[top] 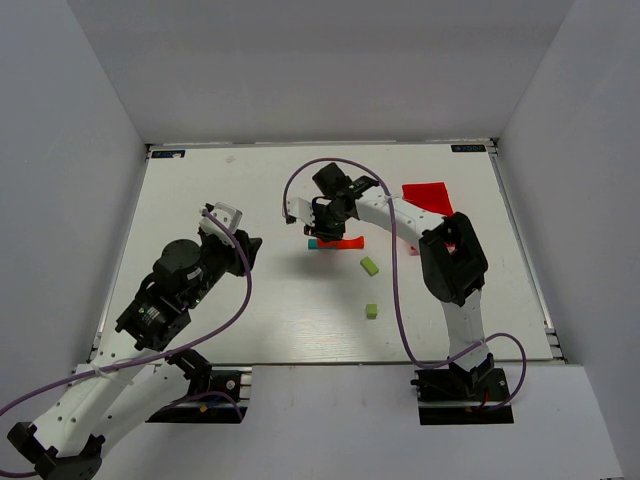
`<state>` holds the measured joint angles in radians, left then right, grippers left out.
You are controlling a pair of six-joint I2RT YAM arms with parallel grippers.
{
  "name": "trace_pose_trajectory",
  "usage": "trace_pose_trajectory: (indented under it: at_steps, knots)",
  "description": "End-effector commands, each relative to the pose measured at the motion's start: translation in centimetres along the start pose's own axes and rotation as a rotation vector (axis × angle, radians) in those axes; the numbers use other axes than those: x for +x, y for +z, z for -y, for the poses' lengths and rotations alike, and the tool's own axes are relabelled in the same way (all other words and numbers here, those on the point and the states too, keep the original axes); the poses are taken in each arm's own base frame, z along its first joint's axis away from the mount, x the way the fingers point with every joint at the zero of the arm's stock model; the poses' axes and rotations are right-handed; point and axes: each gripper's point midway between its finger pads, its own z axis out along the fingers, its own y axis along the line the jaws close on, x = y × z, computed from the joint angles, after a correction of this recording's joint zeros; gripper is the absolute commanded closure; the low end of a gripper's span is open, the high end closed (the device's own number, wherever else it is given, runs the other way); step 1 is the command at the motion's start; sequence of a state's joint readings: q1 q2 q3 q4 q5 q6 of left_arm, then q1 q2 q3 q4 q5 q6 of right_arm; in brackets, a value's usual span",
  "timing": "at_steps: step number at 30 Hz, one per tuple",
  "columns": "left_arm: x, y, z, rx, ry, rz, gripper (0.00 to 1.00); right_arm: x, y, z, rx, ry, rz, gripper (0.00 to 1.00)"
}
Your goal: Build the wood block tower
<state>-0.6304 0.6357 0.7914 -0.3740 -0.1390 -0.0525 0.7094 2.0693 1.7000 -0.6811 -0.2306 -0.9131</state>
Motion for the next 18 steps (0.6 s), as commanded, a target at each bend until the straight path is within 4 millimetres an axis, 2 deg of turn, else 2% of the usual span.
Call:
trace_pose_trajectory:
  at_steps: [1, 18]
  knots:
    - [0.06, -0.15, 0.01, 0.004, -0.002, 0.003, 0.47, -1.60, -1.28, 0.89, 0.015, -0.035, 0.054, 0.96]
    - [0.27, 0.05, 0.02, 0.004, -0.001, -0.006, 0.47, -1.27, -1.44, 1.39, 0.009, -0.070, 0.068, 0.92]
